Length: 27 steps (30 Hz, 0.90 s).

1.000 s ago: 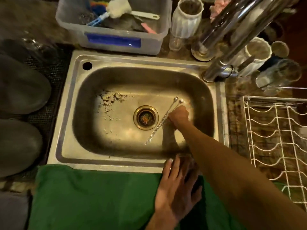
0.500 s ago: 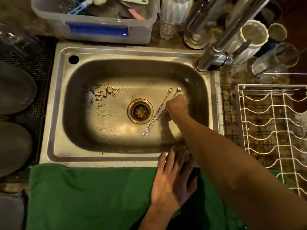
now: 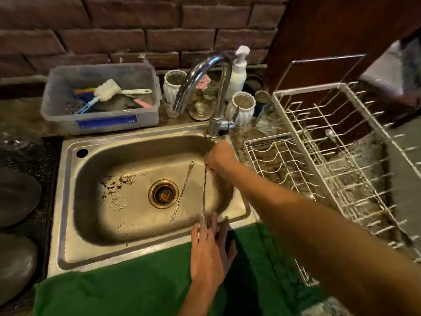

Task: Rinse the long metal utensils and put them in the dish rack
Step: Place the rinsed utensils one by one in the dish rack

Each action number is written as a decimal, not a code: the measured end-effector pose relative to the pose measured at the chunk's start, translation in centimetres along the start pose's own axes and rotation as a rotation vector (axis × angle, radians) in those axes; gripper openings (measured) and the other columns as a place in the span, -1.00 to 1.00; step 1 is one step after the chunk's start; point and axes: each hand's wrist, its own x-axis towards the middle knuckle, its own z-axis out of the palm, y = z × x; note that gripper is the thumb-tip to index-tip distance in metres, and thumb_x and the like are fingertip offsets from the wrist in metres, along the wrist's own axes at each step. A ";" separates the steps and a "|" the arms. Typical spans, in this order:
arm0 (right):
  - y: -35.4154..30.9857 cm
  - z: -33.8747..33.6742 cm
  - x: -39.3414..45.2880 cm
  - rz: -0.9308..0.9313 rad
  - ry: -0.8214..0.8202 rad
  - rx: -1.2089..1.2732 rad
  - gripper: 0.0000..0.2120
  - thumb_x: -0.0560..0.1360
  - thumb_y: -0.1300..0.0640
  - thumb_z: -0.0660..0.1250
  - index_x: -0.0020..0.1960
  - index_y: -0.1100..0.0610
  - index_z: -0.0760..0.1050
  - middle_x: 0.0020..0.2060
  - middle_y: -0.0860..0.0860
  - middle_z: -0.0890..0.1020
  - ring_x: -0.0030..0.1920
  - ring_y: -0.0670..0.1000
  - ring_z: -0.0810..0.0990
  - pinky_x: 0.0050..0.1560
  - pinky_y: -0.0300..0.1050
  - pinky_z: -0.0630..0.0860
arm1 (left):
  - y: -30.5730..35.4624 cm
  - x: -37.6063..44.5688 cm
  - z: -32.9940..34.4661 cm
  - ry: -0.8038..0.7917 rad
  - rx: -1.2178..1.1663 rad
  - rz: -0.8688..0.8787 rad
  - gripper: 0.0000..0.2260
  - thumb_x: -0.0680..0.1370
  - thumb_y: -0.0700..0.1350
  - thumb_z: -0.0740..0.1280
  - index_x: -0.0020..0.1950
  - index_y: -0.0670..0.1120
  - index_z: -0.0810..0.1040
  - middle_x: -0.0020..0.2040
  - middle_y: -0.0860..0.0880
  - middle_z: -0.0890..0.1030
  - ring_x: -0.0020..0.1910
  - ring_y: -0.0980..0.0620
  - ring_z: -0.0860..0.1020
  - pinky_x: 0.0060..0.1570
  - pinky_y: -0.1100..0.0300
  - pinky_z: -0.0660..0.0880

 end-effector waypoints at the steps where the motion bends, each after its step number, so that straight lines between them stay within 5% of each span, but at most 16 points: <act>1: -0.6 -1.3 -1.1 -0.019 -0.005 -0.029 -0.84 0.46 0.24 0.39 -0.21 0.13 0.43 -0.32 0.05 0.54 -0.14 0.12 0.64 -0.47 -0.25 0.34 | 0.1 -0.2 -0.3 -0.006 -0.012 -0.011 -0.46 0.56 0.24 0.27 0.51 0.10 0.42 0.44 -0.12 0.54 0.45 -0.21 0.46 0.46 -0.20 0.30; 5: -3.1 -7.4 -5.5 -0.072 -0.037 -0.098 -0.88 0.44 0.26 0.41 -0.04 0.21 0.52 -0.14 0.17 0.64 -0.22 0.09 0.64 -0.57 -0.26 0.47 | 0.1 -0.4 -1.2 -0.137 0.066 -0.001 -0.38 0.62 0.31 0.00 0.64 0.16 -0.01 0.65 -0.11 0.17 0.61 -0.22 0.18 0.55 -0.21 -0.03; 8: -5.1 -13.5 -9.0 -0.150 -0.040 -0.141 -0.87 0.46 0.27 0.43 -0.02 0.31 0.59 -0.17 0.25 0.69 -0.21 0.14 0.70 -0.22 0.00 0.70 | 0.4 -0.2 -1.3 -0.111 0.091 -0.004 -0.38 0.59 0.31 -0.08 0.62 0.13 0.18 0.58 -0.12 0.34 0.53 -0.22 0.33 0.51 -0.26 0.16; 11: -5.7 -20.3 -12.1 -0.221 -0.008 -0.105 -0.92 0.48 0.30 0.43 -0.09 0.34 0.60 -0.34 0.17 0.64 -0.46 0.01 0.62 -0.42 -0.10 0.62 | 0.2 0.1 -0.7 -0.120 0.103 -0.007 -0.30 0.54 0.37 -0.24 0.63 0.17 0.12 0.63 -0.07 0.25 0.60 -0.16 0.21 0.54 -0.21 0.08; 14: -4.4 -26.4 -13.9 -0.240 0.059 -0.143 -0.92 0.50 0.27 0.43 -0.09 0.31 0.62 -0.24 0.18 0.66 -0.31 0.04 0.64 -0.30 -0.10 0.65 | 0.8 1.0 -0.4 -0.107 0.117 -0.008 -0.11 0.43 0.38 -0.52 0.59 0.22 0.23 0.61 -0.04 0.32 0.57 -0.17 0.29 0.50 -0.23 0.14; 17: -1.3 -30.1 -13.7 -0.217 0.088 -0.247 -0.95 0.51 0.26 0.40 -0.13 0.21 0.59 -0.18 0.13 0.65 -0.26 -0.01 0.64 -0.41 -0.31 0.57 | 1.2 1.4 0.3 -0.029 0.070 0.025 -0.16 0.57 0.36 -0.31 0.30 0.02 0.66 0.28 -0.16 0.66 0.21 -0.30 0.64 0.20 -0.32 0.47; 27: 8.3 -28.1 -9.9 -0.186 0.068 -0.620 -0.73 0.52 0.32 0.35 -0.32 0.10 0.49 -0.27 0.05 0.66 -0.33 -0.07 0.64 -0.41 -0.33 0.48 | 0.2 1.3 1.3 -0.045 0.031 -0.020 -0.20 0.57 0.36 -0.23 0.28 -0.04 0.66 0.28 -0.20 0.65 0.24 -0.33 0.60 0.42 -0.24 0.18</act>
